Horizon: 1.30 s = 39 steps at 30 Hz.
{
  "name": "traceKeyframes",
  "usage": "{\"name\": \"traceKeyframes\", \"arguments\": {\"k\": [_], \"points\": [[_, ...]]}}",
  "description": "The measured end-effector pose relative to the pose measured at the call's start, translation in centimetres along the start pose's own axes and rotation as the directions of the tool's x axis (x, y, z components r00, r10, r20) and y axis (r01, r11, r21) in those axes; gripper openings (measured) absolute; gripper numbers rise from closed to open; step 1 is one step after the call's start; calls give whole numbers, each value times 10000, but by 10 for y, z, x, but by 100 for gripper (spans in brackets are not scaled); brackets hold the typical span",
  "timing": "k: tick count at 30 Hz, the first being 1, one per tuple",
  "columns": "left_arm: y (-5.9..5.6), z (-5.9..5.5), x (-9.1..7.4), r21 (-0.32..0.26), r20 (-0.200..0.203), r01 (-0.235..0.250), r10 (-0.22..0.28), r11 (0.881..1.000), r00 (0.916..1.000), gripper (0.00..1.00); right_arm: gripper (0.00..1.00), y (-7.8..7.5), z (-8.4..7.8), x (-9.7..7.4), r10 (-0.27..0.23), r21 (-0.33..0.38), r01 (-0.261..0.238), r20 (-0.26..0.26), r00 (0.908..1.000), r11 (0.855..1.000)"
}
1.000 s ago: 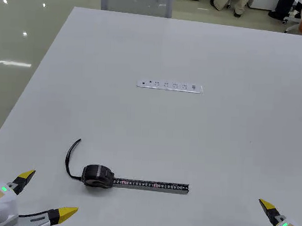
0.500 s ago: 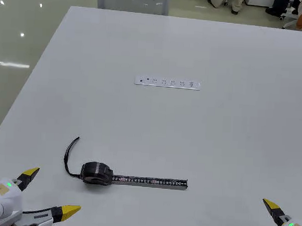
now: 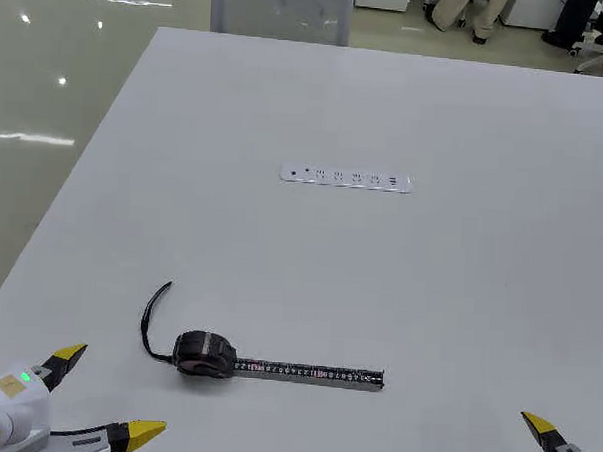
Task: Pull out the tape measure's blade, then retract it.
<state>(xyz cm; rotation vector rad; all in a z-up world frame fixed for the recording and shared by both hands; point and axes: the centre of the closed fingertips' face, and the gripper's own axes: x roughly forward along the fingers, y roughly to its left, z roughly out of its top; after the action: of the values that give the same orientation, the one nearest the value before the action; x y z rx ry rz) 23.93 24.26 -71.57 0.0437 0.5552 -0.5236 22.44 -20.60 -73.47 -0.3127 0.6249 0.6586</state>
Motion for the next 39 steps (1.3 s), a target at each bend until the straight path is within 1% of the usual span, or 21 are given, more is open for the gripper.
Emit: {"name": "traceKeyframes", "arguments": {"k": [5, 9, 14, 15, 18, 23, 28, 31, 34, 36, 39], "points": [[-4, 4, -1, 155, 45, 37, -38, 9999, 10000, 100, 100, -7, 2, -5, -188, 117, 186, 160, 9997, 9998], [-2, 1, 0, 220, 42, 40, -41, 9998, 10000, 100, 100, -11, 3, -7, -303, 224, 297, 249, 9992, 9993], [2, -5, 3, 117, 28, 3, -4, 9999, 10000, 100, 100, -7, 1, -7, -246, 263, 240, 251, 9994, 9994], [2, -5, 3, 110, 38, 7, -8, 9999, 10000, 100, 100, -4, -2, -7, -154, 181, 151, 178, 9997, 9997], [4, -5, 3, 73, 108, -41, 41, 10000, 9999, 100, 100, -5, -4, -7, -137, 92, 136, 101, 9999, 9999], [6, -7, 4, -25, 100, -74, 74, 10000, 9999, 100, 100, -3, -2, -8, -55, 76, 54, 114, 9999, 10000], [4, -9, 5, -108, -65, -92, 91, 9999, 9999, 100, 100, -2, -4, -8, -8, 75, 8, 89, 10000, 10000], [5, -9, 4, -117, -45, -118, 117, 9999, 9999, 100, 100, -2, -4, -8, -13, 96, 11, 118, 9999, 10000], [2, -7, 4, -136, -60, -126, 125, 9998, 9999, 100, 100, -1, -5, -8, 8, 35, -8, 78, 10000, 10000], [0, -8, 5, -149, -213, -115, 111, 9998, 9997, 100, 100, 0, -5, -7, 45, -5, -45, 71, 10000, 10000], [-4, -5, 8, -152, -305, -87, 82, 9998, 9995, 100, 100, -2, -3, -6, 77, -173, -76, 3, 10000, 9998]]}}
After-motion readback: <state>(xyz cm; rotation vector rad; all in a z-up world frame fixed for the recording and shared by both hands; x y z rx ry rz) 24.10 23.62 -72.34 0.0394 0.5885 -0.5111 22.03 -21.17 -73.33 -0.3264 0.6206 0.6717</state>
